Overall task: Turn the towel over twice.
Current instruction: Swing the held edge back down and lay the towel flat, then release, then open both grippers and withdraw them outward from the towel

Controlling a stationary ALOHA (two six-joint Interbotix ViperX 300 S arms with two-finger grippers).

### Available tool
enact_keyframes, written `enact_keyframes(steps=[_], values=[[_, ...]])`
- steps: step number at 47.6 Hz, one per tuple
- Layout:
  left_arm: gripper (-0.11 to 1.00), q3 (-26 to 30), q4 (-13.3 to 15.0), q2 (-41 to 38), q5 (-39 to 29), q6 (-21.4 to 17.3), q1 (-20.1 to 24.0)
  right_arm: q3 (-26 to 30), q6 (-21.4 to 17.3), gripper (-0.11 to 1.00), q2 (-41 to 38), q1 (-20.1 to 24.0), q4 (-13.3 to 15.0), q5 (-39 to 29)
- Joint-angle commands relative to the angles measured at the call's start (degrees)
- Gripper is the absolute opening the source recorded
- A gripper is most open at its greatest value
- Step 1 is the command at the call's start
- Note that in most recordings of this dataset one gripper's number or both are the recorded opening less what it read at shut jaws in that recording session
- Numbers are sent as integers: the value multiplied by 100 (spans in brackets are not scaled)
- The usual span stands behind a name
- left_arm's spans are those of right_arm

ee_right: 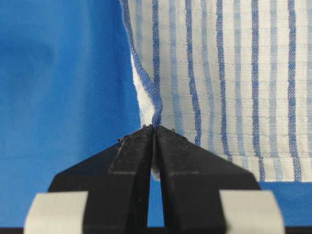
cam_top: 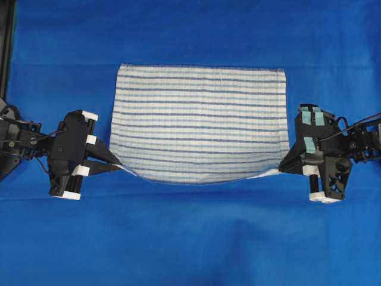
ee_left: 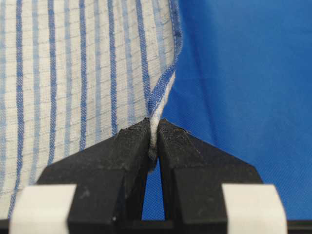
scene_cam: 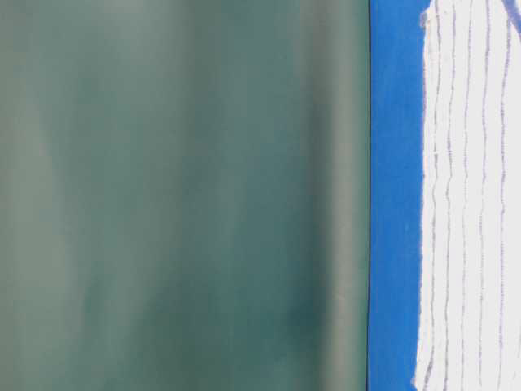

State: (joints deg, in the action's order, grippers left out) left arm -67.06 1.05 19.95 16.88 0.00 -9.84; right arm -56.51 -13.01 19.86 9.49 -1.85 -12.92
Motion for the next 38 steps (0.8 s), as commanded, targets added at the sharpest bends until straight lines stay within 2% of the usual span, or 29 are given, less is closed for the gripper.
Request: enact_keyframes(steps=[1, 13, 17, 23, 26, 29, 31, 38], values=[[3, 123, 9, -9, -53, -9, -9, 70, 9, 5, -70, 26, 9, 18], [4, 299, 9, -176, -563, 18, -18, 158, -70, 8, -422, 26, -26, 26], [16, 360, 0, -176, -633, 70, -18, 158, -70, 30, -413, 26, -18, 44], [51, 396, 0, -123, -712, 105, -18, 167, -70, 63, -387, 26, 0, 35], [72, 413, 0, -62, -747, 105, -18, 185, -70, 63, -325, 18, 18, 18], [85, 448, 0, 26, -800, 70, -18, 202, -70, 59, -246, 26, 26, 18], [87, 457, 0, 105, -835, 44, -18, 211, -53, 58, -167, 18, 53, 18], [81, 492, 0, 422, -853, 26, 44, 202, -44, 58, 272, 0, 246, 62]])
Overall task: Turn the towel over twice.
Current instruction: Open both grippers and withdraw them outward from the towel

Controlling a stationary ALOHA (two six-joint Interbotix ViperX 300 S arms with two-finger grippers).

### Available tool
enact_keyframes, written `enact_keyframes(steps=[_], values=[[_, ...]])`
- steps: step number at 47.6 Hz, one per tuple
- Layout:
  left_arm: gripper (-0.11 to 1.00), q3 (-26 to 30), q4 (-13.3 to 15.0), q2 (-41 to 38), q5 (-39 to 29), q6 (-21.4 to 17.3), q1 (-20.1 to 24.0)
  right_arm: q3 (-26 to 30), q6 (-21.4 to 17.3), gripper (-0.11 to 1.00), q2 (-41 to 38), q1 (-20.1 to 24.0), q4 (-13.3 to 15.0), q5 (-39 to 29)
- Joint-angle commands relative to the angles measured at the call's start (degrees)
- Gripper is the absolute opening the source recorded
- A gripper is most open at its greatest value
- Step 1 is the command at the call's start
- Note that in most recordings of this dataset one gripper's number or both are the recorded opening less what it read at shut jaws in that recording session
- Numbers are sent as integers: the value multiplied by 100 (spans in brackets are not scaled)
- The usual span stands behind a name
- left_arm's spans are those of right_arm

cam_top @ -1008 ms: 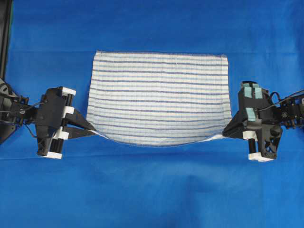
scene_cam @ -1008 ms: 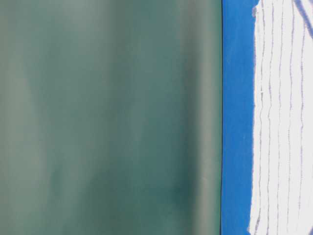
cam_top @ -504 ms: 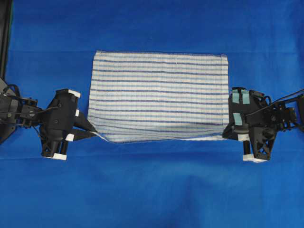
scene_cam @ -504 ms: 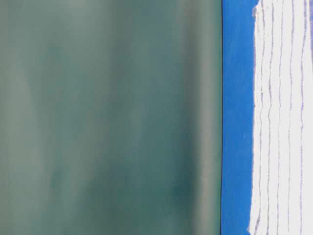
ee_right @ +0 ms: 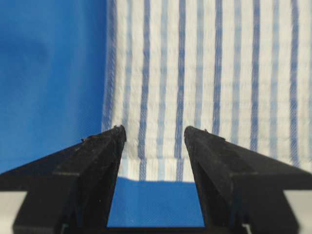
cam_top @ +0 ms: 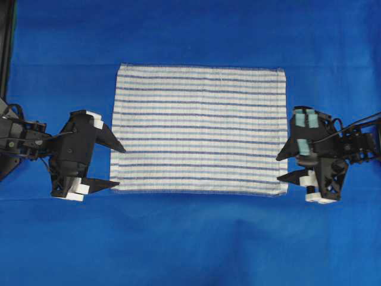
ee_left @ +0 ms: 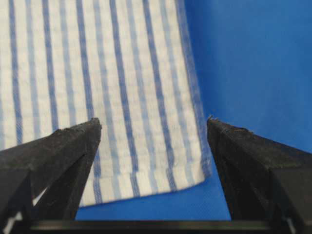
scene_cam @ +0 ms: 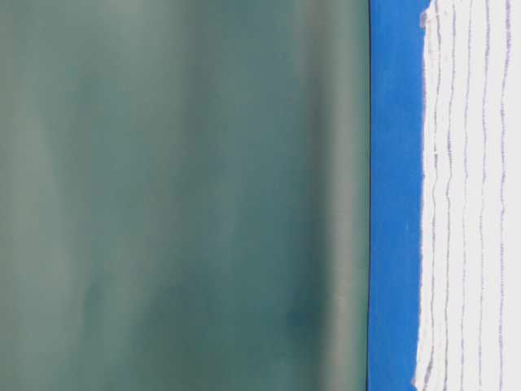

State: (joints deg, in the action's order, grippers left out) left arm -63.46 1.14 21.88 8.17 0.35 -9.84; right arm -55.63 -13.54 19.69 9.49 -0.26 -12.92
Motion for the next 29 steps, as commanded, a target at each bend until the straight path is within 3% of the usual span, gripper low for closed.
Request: enact_keyframes(steps=[1, 29], values=[[81, 141, -9, 281, 9, -18, 62, 114, 9, 58, 369, -9, 114, 70], [81, -149, 0, 2487, 141, -18, 765, -185, 26, 58, 2751, -738, 984, 413]])
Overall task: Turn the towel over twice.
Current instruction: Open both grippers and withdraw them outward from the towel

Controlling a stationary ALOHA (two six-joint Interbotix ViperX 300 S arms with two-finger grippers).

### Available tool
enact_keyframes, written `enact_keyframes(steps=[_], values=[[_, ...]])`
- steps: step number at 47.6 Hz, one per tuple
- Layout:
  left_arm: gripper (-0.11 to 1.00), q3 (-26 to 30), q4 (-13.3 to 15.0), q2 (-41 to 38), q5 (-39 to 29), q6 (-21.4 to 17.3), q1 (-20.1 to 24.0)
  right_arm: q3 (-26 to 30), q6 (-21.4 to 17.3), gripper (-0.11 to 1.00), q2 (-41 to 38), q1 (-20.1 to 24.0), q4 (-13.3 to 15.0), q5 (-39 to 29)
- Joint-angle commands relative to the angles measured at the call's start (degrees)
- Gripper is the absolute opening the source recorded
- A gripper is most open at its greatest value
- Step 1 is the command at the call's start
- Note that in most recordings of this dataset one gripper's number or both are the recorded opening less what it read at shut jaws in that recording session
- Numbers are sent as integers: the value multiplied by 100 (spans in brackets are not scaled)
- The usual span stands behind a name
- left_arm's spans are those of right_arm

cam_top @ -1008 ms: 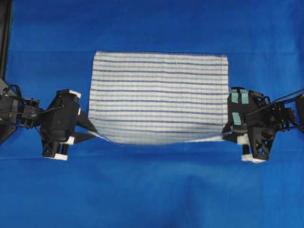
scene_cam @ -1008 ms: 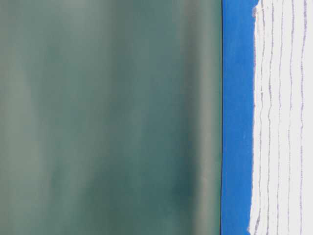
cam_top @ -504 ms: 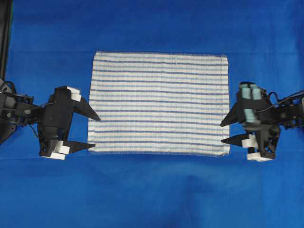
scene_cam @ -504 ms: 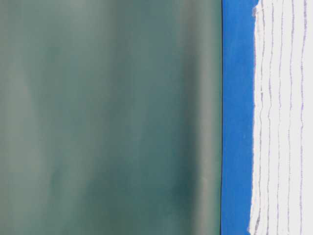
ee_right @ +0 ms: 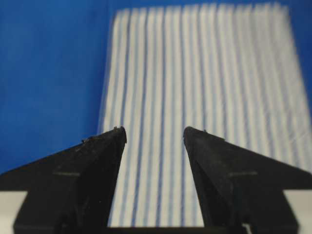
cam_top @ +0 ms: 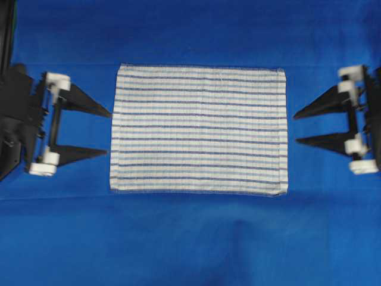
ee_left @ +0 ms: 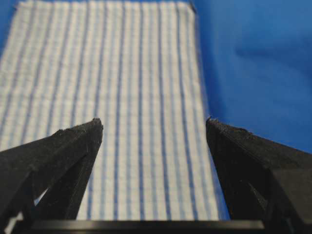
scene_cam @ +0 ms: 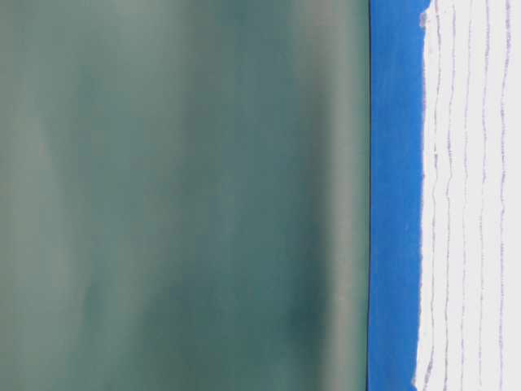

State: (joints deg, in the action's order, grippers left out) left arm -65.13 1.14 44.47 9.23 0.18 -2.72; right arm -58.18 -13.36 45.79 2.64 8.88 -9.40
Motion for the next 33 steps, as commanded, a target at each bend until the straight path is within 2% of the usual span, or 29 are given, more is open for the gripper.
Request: enact_keyframes(steps=[1, 8, 19, 24, 33], values=[[81, 0, -9, 290, 35, 0, 62, 70, 9, 58, 185, -62, 79, 62], [81, -88, -9, 571, 18, 0, 132, 70, 9, 58, 255, -141, 141, 53], [81, -149, -9, 519, 18, -9, 308, 53, 9, 58, 35, -369, 141, 70], [81, -202, -9, 387, 97, -26, 562, 18, 9, 58, -141, -650, 141, 70], [81, -369, -9, -123, 448, -237, 1187, -97, 9, 58, -817, -1459, 141, 158]])
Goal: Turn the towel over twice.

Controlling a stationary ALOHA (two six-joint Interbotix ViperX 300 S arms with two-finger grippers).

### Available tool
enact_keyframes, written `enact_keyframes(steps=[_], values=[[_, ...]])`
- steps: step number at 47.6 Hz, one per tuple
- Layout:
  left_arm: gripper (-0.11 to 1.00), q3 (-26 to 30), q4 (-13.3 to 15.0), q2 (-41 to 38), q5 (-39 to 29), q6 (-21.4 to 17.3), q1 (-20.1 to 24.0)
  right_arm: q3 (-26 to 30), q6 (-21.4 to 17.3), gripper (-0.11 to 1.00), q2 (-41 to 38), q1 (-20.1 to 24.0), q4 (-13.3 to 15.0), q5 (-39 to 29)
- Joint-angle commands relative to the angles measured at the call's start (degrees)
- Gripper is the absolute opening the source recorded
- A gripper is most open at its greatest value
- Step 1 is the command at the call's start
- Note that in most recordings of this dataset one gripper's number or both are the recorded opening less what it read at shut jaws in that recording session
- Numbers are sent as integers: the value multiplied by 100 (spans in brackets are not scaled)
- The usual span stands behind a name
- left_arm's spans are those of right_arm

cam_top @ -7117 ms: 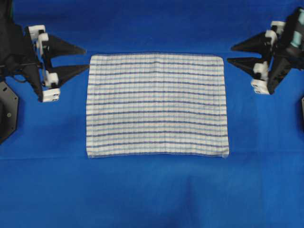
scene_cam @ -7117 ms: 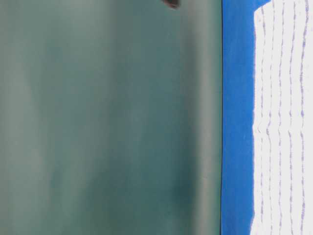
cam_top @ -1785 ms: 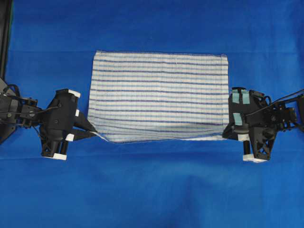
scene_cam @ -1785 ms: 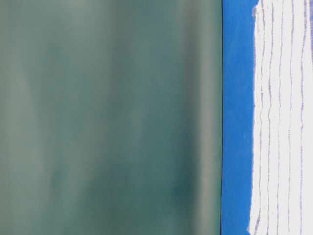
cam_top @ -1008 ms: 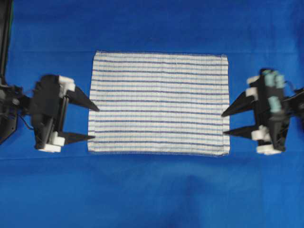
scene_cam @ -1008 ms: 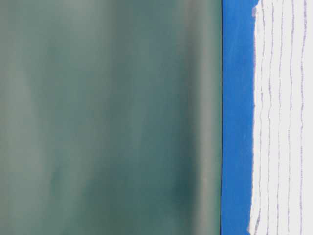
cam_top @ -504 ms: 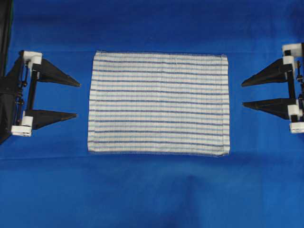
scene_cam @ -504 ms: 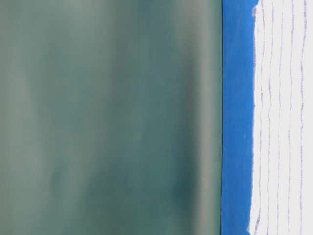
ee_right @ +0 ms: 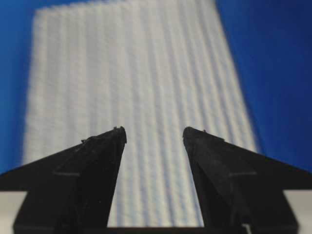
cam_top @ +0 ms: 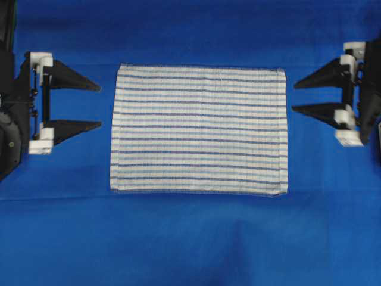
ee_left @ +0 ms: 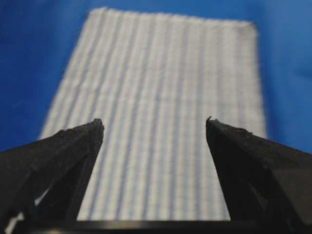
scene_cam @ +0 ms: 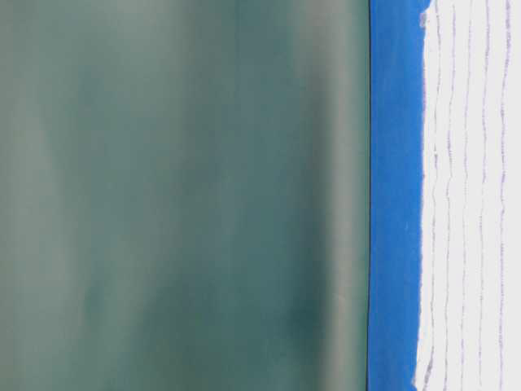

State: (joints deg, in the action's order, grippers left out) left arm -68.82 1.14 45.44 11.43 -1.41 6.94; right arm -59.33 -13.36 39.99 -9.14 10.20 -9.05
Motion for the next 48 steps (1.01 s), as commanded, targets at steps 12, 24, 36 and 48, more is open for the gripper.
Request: enact_keyframes(steps=[12, 24, 36, 48], values=[[81, -167, -9, -1345, 1239, -589, 844, -158, 18, 58, -1397, -1257, 9, 694], [81, -18, -9, -2663, 1898, -668, 1397, -185, 62, 58, -2461, -1775, 35, 1450], [81, 202, -9, -3806, 2479, -668, 1819, -158, 79, 58, -3261, -2074, 62, 2092], [80, 527, -9, -4737, 2540, -668, 2021, -35, 105, 58, -3753, -2162, 62, 2241]])
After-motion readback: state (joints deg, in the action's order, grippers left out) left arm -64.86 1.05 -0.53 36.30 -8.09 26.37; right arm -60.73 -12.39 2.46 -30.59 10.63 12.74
